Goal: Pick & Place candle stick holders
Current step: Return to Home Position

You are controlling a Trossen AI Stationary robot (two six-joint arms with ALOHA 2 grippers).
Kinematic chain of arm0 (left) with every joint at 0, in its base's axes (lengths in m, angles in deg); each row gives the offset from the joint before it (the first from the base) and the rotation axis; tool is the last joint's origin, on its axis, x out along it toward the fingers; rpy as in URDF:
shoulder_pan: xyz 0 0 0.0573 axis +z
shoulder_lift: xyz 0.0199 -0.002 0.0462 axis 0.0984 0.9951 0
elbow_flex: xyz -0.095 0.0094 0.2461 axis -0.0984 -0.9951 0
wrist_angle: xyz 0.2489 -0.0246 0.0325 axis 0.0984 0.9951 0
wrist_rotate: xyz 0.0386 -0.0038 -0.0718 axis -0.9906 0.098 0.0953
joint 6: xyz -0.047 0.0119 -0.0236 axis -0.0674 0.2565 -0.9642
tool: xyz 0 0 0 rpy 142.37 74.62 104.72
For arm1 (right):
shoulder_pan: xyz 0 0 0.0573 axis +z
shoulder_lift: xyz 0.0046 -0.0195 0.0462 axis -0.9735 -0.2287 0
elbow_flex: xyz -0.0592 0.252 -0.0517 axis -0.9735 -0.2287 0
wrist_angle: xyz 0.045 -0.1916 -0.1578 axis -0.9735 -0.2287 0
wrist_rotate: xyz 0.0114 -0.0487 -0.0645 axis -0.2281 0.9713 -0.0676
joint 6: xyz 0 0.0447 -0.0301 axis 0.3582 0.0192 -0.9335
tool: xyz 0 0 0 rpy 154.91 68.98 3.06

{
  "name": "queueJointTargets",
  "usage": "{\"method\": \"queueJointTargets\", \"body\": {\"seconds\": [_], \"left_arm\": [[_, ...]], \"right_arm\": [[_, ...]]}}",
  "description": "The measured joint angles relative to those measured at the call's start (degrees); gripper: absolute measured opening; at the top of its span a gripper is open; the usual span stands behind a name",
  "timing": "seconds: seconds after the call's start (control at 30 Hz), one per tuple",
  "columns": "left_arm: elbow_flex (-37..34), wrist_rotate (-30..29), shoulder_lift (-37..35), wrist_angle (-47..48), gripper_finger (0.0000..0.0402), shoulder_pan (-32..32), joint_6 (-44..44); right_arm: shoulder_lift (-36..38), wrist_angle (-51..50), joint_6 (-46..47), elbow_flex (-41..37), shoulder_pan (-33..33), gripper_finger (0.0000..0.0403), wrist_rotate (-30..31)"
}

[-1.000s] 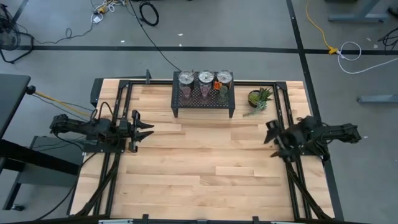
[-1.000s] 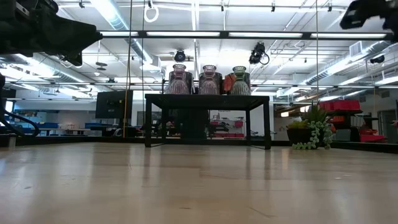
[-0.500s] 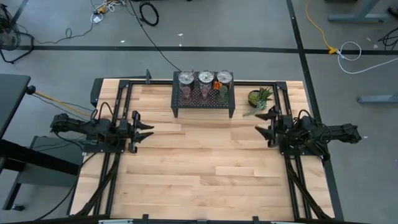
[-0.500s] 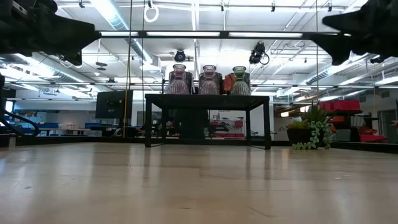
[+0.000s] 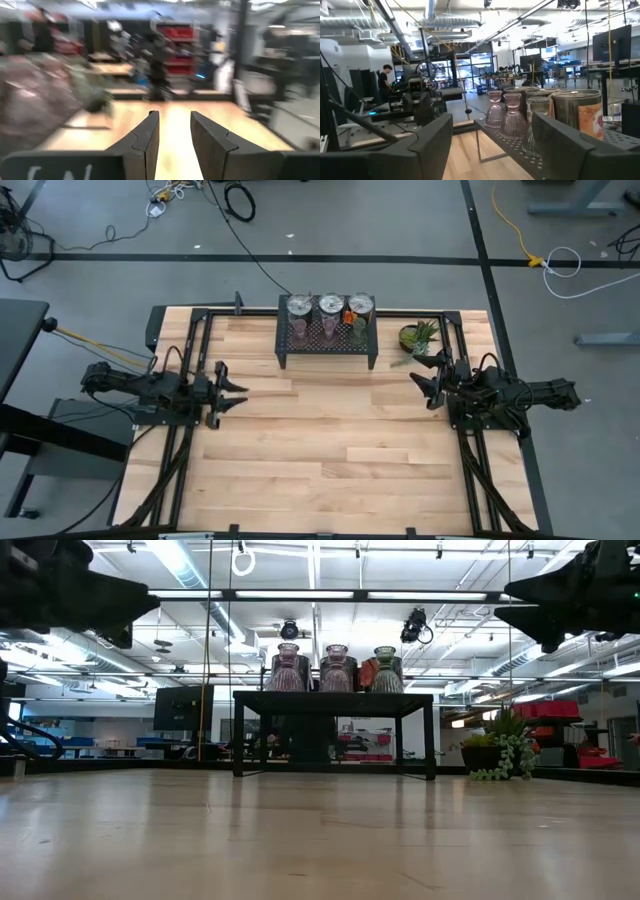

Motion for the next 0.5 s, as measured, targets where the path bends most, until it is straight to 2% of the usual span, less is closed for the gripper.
{"method": "queueJointTargets", "body": {"seconds": [0.13,0.2,0.27,0.37,0.5], "left_arm": [[0.0,9.61,-0.09,4.67,0.0115,0.57,-6.04],[0.0,13.27,-0.09,5.56,0.0115,1.29,-5.47],[0.02,14.79,-0.1,5.93,0.0115,2.1,-1.5],[0.02,16.69,-0.11,5.55,0.0115,3.58,-0.19],[-0.02,15.53,0.0,4.99,0.0115,3.98,-0.09]], "right_arm": [[0.0,0.0,0.0,0.0,0.0,0.0269,-0.26],[0.0,0.0,0.0,0.0,-0.01,0.0269,-0.28],[0.0,0.0,0.0,0.0,0.0,0.0269,-0.28],[0.0,0.0,0.0,0.0,0.0,0.0269,-0.28],[0.0,0.0,-0.02,0.0,0.0,0.0269,-0.28]]}}
